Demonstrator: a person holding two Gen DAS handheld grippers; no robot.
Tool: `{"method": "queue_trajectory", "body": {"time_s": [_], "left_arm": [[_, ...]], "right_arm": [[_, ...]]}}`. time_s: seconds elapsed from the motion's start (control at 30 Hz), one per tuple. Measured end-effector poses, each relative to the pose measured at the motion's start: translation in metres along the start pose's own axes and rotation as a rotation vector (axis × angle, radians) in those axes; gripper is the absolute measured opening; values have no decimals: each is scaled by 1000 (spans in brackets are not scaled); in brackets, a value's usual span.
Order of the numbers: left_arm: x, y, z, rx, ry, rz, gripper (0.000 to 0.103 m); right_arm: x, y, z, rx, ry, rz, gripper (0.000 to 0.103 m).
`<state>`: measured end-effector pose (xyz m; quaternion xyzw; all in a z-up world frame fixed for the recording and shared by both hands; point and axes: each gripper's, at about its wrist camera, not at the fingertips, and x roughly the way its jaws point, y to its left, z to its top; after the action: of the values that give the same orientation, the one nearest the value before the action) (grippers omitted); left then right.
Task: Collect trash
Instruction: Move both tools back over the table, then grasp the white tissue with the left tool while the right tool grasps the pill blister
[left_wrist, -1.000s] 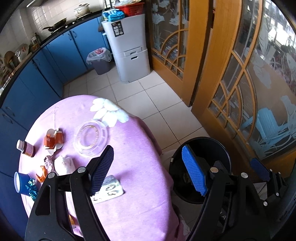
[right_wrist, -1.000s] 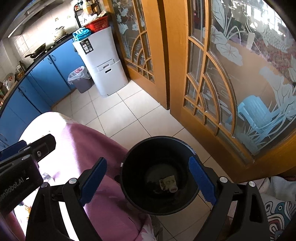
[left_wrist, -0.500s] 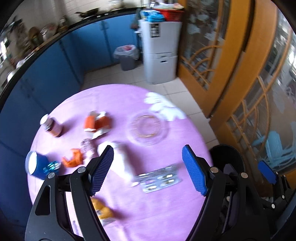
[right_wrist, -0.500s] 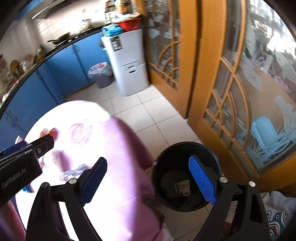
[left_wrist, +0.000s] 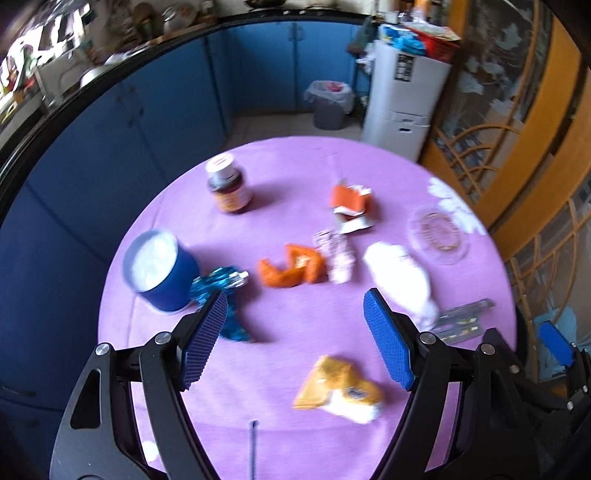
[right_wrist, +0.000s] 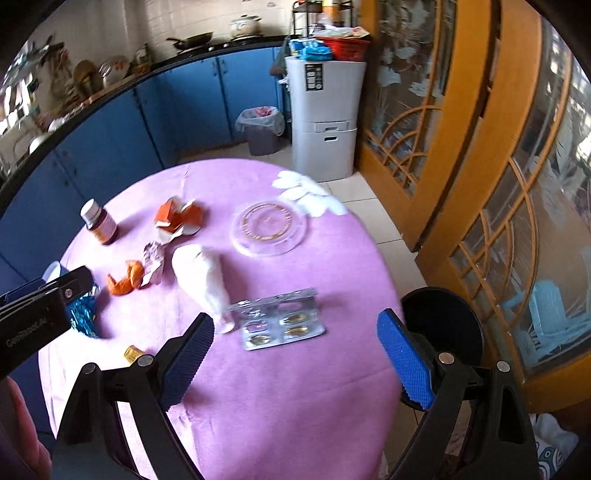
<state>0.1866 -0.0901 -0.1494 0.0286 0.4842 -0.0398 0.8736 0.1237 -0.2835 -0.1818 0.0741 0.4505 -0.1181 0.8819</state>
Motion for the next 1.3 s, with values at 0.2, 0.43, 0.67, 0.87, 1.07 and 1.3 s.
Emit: {"method": "queue_trajectory", "body": {"time_s": [0.2, 0.43, 0.67, 0.87, 1.07, 1.3], "left_arm": [[16, 7, -4, -6, 44, -22, 76], [35, -37, 12, 86, 63, -69, 76], [62, -73, 29, 139, 105, -79, 76], [84, -87, 35, 148, 148, -74, 76], [100, -89, 33, 142, 194, -77, 76], [110, -86, 32, 127, 211, -76, 77]], "right_arm": [[24, 3, -3, -1, 49, -30, 88], [46, -5, -4, -5, 96, -34, 88], [62, -7, -5, -34, 138, -11, 88], [78, -3, -7, -64, 173, 16, 88], [83, -3, -1, -81, 154, 29, 88], [88, -1, 8, -83, 140, 32, 88]]}}
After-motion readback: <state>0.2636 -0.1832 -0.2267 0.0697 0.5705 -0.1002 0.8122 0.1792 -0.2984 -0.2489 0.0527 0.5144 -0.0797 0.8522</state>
